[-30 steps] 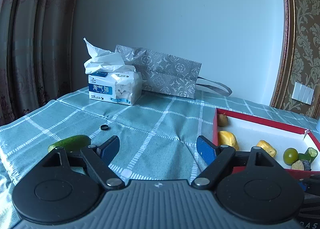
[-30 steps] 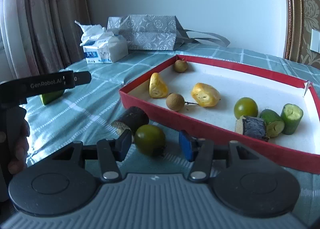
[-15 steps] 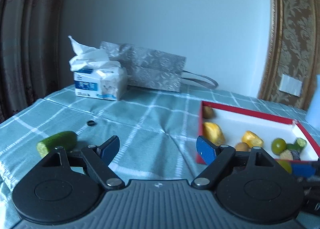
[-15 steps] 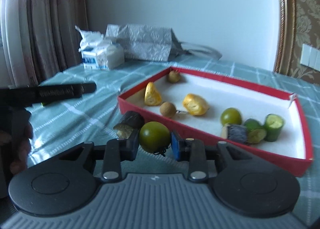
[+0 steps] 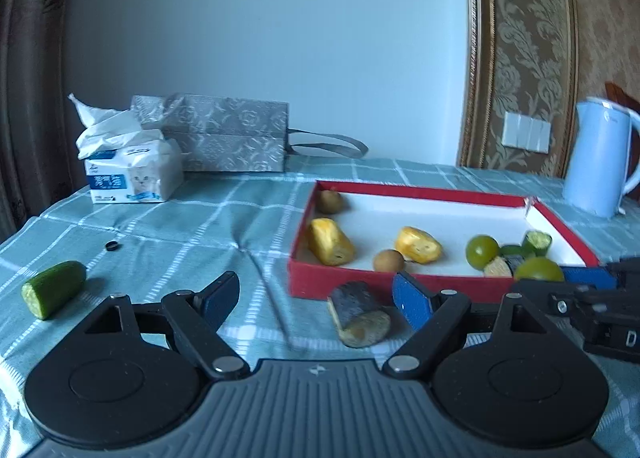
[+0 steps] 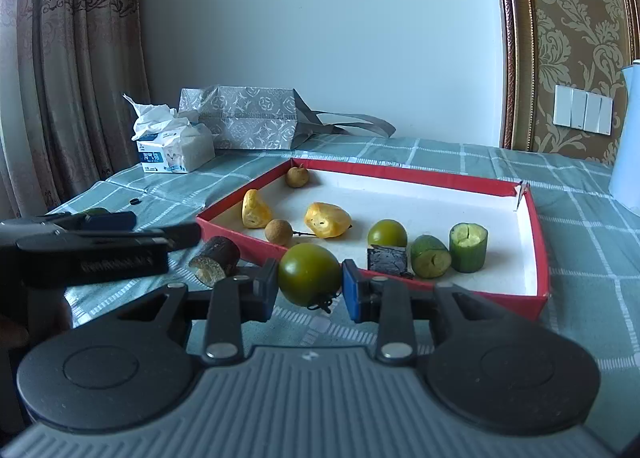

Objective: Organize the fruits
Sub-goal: 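Grasp the dark sugarcane chunk on the cloth with the left gripper while the right holds the green fruit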

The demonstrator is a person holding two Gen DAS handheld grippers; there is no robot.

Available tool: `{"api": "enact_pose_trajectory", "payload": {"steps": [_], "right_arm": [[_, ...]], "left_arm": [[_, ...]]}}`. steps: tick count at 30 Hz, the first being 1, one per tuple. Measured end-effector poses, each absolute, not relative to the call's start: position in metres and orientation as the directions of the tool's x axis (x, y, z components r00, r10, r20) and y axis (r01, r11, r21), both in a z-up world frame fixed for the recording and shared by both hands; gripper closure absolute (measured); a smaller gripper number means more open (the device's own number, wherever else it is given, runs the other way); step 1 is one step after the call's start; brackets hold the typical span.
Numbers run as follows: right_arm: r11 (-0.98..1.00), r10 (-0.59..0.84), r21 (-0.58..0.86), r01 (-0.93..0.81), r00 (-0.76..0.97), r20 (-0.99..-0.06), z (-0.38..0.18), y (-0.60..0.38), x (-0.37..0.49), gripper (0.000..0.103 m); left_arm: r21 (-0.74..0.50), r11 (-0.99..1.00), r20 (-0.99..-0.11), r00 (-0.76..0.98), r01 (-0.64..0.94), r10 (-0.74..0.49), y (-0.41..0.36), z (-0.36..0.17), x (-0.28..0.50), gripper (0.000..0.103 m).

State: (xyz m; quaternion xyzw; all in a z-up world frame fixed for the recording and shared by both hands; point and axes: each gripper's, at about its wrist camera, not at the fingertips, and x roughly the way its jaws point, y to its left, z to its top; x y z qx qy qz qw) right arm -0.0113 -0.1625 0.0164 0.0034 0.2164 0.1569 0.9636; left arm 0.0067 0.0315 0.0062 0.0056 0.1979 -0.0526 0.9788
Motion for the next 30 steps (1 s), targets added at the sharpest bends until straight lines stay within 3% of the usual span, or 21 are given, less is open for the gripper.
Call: {"api": "enact_pose_trajectory", "payload": {"steps": [5,18,30], "right_arm": [[0.952,0.302,0.083,-0.294,0.865,-0.400,0.018,-0.165,-0.013,0.071],[0.953,0.301,0.115,-0.279,0.880,-0.367,0.023,-0.175,-0.015,0.071],[0.953,0.303,0.141,-0.270,0.887,-0.349,0.026,-0.181,-0.016,0.071]], "left_arm": [[0.044,0.994,-0.398,0.914,0.105,-0.079,0.011,0.003,0.011,0.019],[0.076,0.997,-0.550,0.835,0.034,0.014,0.004,-0.010,0.043,0.019],[0.092,0.995,-0.579,0.815,0.030,0.029,-0.001,-0.012,0.052,0.017]]}}
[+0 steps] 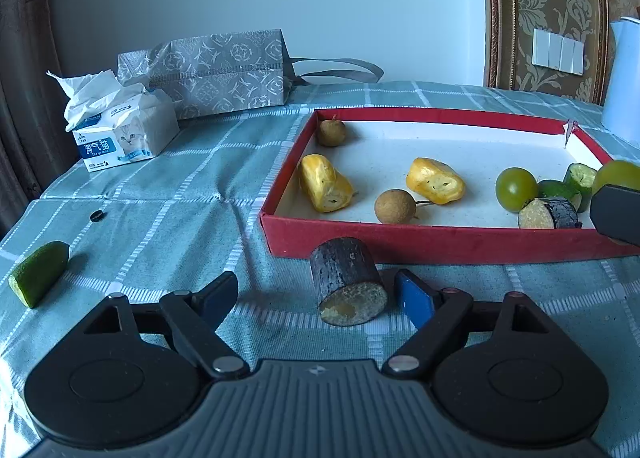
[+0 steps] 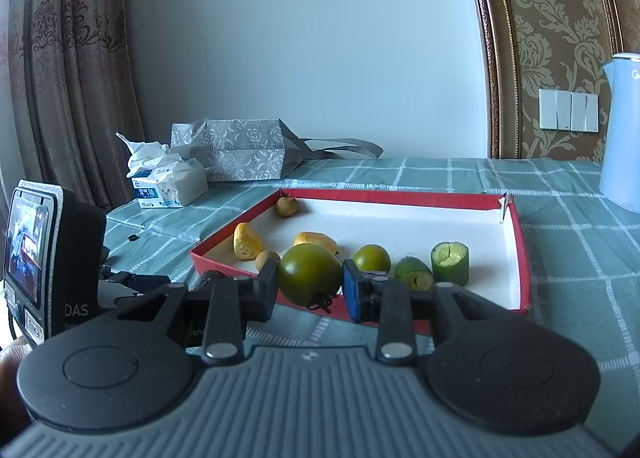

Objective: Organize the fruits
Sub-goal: 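Grasp the dark sugarcane chunk on the cloth with the left gripper while the right holds the green fruit, then carry the green fruit into the tray and open the right gripper while the left holds the sugarcane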

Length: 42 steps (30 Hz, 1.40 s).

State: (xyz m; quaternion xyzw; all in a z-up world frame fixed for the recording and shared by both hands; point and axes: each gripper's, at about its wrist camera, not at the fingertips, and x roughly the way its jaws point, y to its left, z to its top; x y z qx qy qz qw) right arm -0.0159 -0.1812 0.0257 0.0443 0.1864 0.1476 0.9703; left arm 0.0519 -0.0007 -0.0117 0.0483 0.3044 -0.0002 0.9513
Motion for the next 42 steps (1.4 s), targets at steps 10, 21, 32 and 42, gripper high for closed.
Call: {"api": "enact_pose_trajectory", "payload": {"steps": [10,21,32,42], "right_arm": [[0.952,0.303,0.151,-0.266,0.887,-0.348,0.026,-0.183,-0.015,0.071],[0.957,0.283,0.164,-0.240,0.896,-0.341,0.025,-0.191,-0.012,0.071],[0.964,0.250,0.175,-0.202,0.912,-0.326,0.026,-0.199,-0.011,0.071],[0.974,0.192,0.178,-0.137,0.921,-0.340,0.022,-0.208,-0.003,0.071]], "left_arm": [[0.143,0.985,-0.545,0.838,0.091,0.001,-0.013,-0.012,0.043,0.062],[0.140,0.986,-0.503,0.864,0.094,-0.011,-0.012,-0.006,0.032,0.069],[0.068,0.998,-0.378,0.925,-0.011,0.036,0.014,0.011,0.022,0.069],[0.000,1.000,-0.425,0.905,-0.029,0.026,0.029,0.006,0.032,0.069]]}}
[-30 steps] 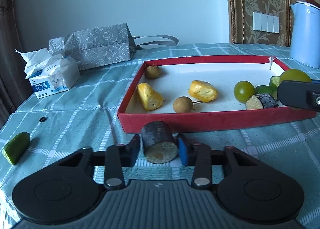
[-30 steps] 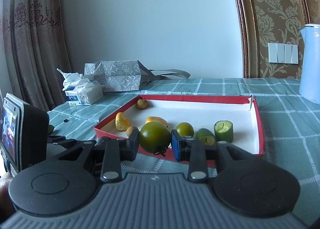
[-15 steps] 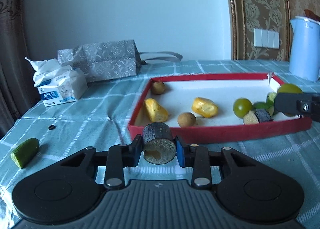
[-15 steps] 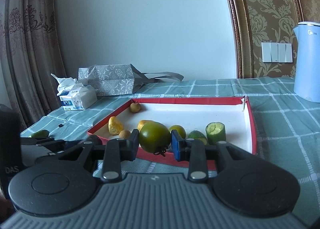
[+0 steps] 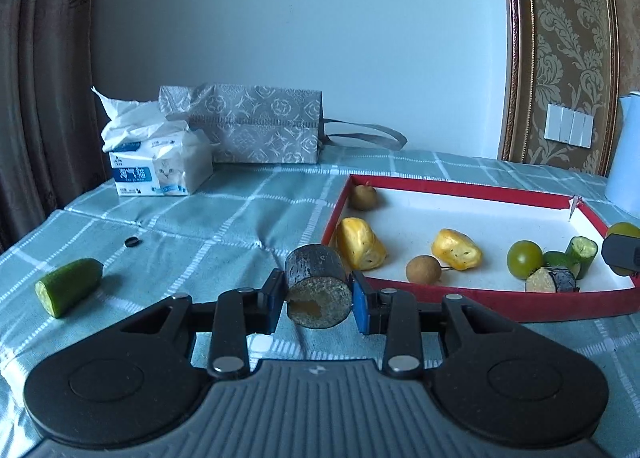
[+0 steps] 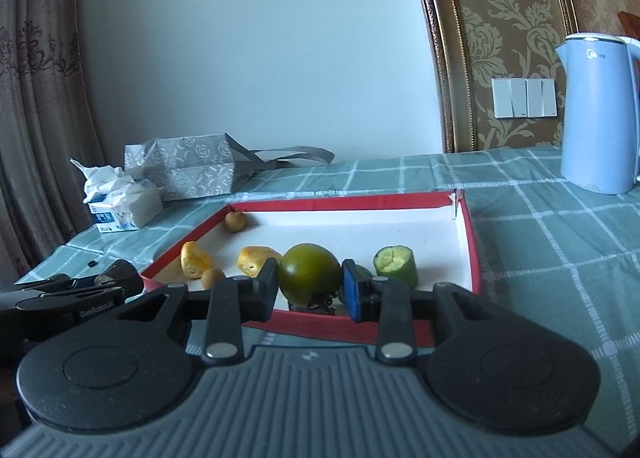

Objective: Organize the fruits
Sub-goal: 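Carry the green fruit into the tray and open the right gripper while the left holds the sugarcane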

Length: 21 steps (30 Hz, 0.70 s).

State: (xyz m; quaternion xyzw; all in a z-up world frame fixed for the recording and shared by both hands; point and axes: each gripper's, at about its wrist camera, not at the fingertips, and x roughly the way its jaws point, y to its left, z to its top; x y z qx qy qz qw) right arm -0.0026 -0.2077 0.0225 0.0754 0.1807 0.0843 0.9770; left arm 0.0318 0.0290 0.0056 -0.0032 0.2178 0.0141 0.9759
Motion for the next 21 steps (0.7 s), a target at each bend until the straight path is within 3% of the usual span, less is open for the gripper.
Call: {"api": "enact_pose_trajectory", "payload": {"steps": [21], "right_arm": [[0.984,0.167,0.115,-0.135,0.925,-0.341,0.039,-0.193,0.044,0.071]], "left_arm": [[-0.020,1.000,-0.459,0.888,-0.017,0.006,0.030,0.002,0.035,0.069]]}}
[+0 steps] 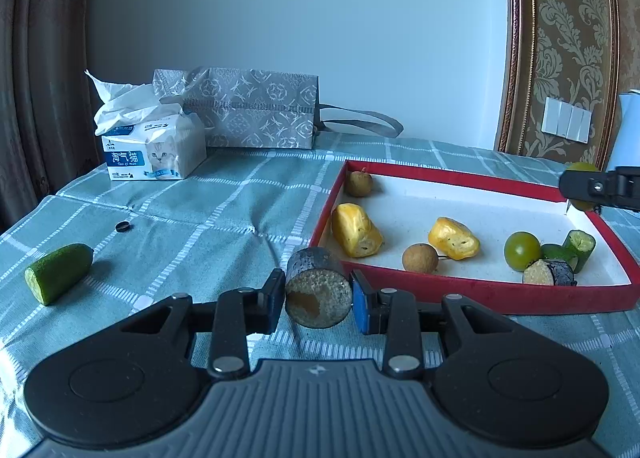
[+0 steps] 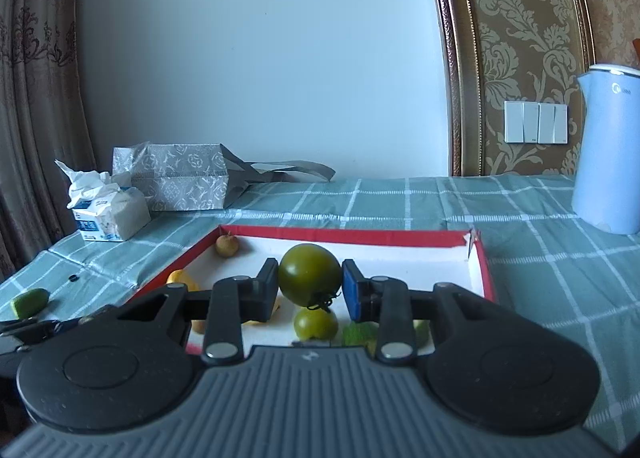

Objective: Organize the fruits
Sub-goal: 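Carry the green fruit into the tray and open the right gripper while the left holds the sugarcane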

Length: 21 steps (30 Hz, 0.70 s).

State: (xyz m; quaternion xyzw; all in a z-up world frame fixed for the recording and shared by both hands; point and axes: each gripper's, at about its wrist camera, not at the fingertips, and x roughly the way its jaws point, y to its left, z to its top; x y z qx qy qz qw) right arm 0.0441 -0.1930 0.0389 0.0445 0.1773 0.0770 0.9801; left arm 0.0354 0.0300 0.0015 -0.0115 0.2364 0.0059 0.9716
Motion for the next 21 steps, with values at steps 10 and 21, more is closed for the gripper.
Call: {"api": "enact_pose_trajectory", "payload": {"steps": [10,21], "right_arm": [[0.990,0.129,0.103,-0.097,0.917,-0.378,0.024,-0.194,0.075,0.071],[0.991,0.117,0.103,-0.084,0.914,-0.387,0.020,-0.200,0.086,0.071]], "left_arm": [[-0.022,1.000,-0.466,0.885,-0.015,0.003,0.030,0.000,0.036,0.069],[-0.019,1.000,-0.468,0.884,-0.012,0.002,0.029,-0.001,0.037,0.069]]}}
